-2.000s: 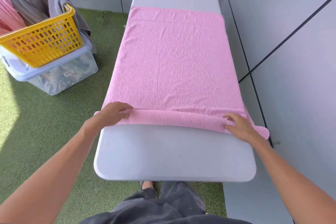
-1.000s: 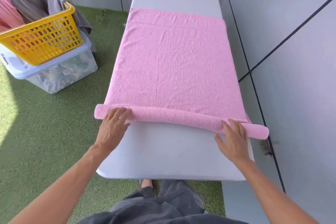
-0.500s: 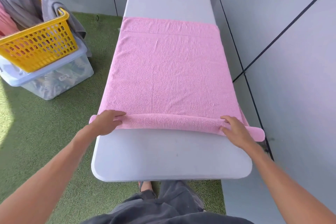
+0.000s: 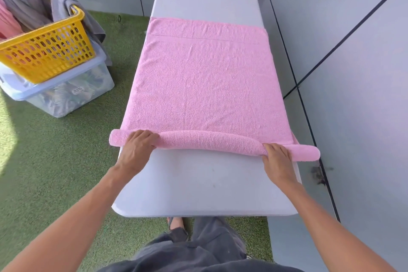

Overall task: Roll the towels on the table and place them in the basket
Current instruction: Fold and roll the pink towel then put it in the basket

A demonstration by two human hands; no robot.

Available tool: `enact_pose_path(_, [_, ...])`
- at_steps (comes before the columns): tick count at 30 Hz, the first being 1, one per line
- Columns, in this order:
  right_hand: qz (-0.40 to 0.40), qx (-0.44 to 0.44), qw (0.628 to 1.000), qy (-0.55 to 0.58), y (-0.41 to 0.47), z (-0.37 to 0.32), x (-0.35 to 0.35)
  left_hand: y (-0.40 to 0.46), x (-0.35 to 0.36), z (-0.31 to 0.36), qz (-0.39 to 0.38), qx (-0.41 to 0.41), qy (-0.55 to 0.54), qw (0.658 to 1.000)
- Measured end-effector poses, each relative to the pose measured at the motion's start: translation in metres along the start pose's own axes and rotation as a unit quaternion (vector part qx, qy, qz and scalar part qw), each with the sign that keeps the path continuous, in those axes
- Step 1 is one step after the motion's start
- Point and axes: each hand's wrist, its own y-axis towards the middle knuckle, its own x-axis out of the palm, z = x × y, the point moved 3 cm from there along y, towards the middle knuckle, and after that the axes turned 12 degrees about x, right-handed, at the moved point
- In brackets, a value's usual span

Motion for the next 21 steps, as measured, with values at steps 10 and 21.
enact_pose_path(10, [-0.015,0.031,0.990,0.140,0.010,0.002,-0.028,0.007,-0.012,-0.010,-0.001,-0.023,-0.073,0.997])
enact_pose_path(21, [-0.007,-0.029,1.000,-0.004,-0.009,0.003,-0.016,0.005,0.002,0.009,-0.048,-0.020,0.080,0.995])
